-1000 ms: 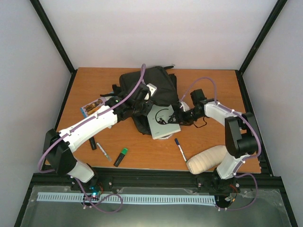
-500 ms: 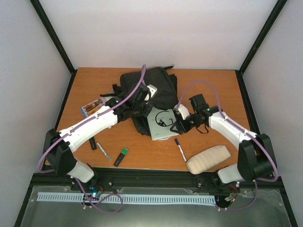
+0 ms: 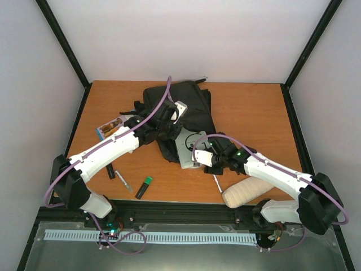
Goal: Pack the student bag
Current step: Place the book in the student bag.
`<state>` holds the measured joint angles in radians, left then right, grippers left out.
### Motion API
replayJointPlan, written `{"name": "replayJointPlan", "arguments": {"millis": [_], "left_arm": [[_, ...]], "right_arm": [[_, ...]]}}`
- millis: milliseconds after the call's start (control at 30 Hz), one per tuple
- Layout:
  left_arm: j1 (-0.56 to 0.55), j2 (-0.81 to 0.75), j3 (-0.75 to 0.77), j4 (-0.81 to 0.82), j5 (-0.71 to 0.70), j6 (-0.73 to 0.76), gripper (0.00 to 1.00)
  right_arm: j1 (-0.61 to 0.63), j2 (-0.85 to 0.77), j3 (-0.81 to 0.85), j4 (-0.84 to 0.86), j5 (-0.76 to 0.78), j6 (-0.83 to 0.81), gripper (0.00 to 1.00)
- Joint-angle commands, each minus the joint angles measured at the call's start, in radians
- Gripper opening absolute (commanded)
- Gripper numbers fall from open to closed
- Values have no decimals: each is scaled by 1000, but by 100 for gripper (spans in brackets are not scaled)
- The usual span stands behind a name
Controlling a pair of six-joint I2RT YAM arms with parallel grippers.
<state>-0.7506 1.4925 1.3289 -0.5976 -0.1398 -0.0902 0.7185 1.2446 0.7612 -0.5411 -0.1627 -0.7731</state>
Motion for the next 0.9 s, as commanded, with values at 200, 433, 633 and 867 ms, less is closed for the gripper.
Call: {"name": "replayJointPlan", "arguments": {"millis": [200, 433, 633, 867], "left_arm": [[7, -58, 36, 67, 69, -23, 1], [7, -62, 35, 64, 57, -19, 1], [7, -65, 38, 60, 52, -16, 1], [7, -65, 37, 58, 50, -12, 1]], "right_arm": [[52, 77, -17, 172, 240, -207, 50], [59, 124, -3, 163, 219, -240, 47], [69, 157, -4, 184, 222, -232, 44], [73, 229, 19, 278, 282, -204, 31]]}}
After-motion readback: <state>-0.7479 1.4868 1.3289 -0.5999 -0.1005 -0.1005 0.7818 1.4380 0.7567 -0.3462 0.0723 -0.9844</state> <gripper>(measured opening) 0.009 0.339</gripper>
